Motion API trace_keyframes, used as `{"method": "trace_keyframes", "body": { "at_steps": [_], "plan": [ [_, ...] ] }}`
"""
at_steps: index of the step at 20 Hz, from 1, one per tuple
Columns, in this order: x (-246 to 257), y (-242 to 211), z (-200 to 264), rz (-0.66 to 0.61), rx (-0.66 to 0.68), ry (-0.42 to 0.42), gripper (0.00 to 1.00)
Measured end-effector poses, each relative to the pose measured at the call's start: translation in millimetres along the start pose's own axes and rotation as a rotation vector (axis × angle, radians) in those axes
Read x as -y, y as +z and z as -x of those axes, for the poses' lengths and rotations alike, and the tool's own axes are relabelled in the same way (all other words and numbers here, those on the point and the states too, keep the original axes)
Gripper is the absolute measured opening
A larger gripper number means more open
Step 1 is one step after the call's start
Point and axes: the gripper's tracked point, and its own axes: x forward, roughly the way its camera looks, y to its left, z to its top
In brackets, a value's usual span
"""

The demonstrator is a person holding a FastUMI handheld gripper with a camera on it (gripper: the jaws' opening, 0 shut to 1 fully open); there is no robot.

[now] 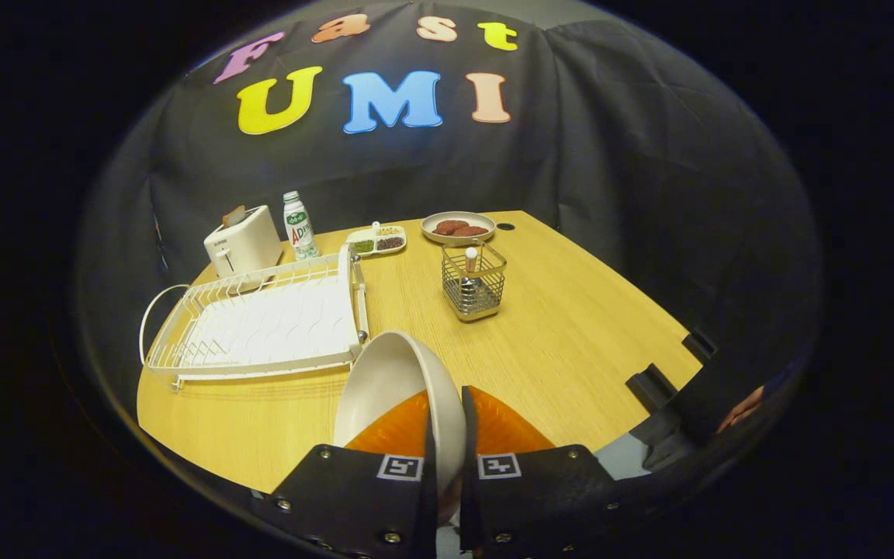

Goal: Take the plate from the dish rack, then take the spoon from the basket and place it into the plate.

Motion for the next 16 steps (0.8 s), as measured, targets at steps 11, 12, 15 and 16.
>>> {"method": "trace_keyframes", "body": {
  "at_steps": [11, 12, 15, 16],
  "plan": [
    [-9.4, -42.7, -27.4, -0.2, -0.092, 0.073, 0.16],
    [-7.0, -48.4, -31.6, -0.189, -0.099, 0.07, 0.17],
    [-5.5, -58.7, -39.4, -0.216, -0.115, 0.099, 0.19],
    [-4.2, -62.0, -41.6, -0.217, -0.124, 0.098, 0.19]
  ]
}}
